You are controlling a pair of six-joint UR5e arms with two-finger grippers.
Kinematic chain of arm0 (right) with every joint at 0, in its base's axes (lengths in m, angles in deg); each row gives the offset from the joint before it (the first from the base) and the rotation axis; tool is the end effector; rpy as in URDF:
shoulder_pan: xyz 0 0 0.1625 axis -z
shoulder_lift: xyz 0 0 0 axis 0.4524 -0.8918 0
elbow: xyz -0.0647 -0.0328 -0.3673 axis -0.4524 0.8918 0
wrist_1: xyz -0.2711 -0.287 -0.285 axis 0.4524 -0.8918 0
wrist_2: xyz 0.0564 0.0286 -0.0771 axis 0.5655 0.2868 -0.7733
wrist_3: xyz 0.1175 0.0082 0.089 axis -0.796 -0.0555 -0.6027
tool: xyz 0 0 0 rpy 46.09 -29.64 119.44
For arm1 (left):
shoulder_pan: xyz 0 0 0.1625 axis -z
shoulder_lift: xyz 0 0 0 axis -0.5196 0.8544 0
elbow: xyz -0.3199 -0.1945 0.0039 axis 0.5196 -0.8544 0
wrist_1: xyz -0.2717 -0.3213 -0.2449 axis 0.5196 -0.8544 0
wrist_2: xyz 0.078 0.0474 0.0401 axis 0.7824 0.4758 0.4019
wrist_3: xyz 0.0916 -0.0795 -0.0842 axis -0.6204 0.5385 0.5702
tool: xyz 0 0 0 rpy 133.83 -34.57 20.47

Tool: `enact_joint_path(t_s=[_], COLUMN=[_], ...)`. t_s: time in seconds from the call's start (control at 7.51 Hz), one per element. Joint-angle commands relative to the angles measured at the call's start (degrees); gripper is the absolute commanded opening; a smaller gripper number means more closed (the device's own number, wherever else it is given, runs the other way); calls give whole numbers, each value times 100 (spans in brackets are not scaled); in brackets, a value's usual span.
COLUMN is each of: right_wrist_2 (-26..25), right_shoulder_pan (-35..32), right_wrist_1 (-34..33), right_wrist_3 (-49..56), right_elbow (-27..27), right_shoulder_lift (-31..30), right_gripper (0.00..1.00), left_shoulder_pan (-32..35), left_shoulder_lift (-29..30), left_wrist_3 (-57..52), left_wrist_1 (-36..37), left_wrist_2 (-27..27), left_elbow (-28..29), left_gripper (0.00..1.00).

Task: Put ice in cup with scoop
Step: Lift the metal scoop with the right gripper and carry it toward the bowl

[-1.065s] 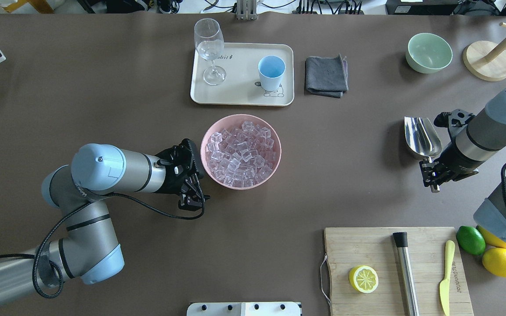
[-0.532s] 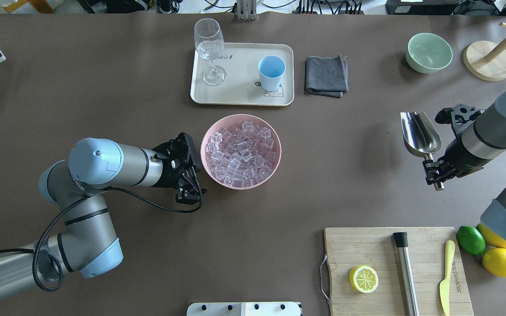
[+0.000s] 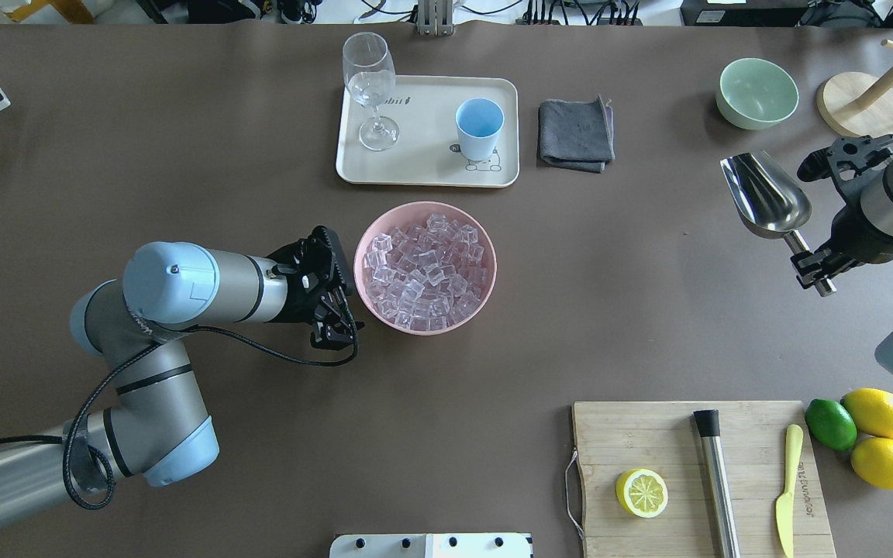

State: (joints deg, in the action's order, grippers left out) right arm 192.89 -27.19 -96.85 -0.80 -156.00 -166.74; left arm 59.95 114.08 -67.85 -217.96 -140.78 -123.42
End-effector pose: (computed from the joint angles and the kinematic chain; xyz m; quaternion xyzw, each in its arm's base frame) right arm -0.2887 -0.4964 0.4065 0.0243 -0.3183 -0.1417 0.9370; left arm 0.6054 -0.4469 0.2482 0.4309 0.4019 0.4191 0.6908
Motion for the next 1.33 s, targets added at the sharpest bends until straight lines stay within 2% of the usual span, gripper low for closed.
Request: enact_joint_path(t_s=[0.0,0.13,0.4,0.53,0.8,1.2], right_wrist_2=[-136,-163,-478,-610,-559,-1103], right_shoulder_pan=[-321,-409,-489,-559,-788,-770], right_wrist_1=[-142,-473,-2601,-2855,-3207,-3962], right_wrist_3=[1807,2231,3697,3868,4221,5055], right_elbow=[-12,-4,-65,-135,-275,-373], right_shoulder_lift=[81,263,1236,1319,1337,1783], right_gripper=[0,0,0,0,0,0], left_shoulder_pan=[1,1,1,-8,-8,-17], left_shoulder_lift=[1,1,-16,-16,-25,-51], left_wrist_3=[-2,-2,-2,-2,-2,-2], left_wrist_1=[2,-7,-42,-51,-69,-78], left_wrist_2=[22,22,31,39,39,31], left_elbow=[-4,5,5,5,-4,-13], left_gripper=[98,98,98,98,98,98])
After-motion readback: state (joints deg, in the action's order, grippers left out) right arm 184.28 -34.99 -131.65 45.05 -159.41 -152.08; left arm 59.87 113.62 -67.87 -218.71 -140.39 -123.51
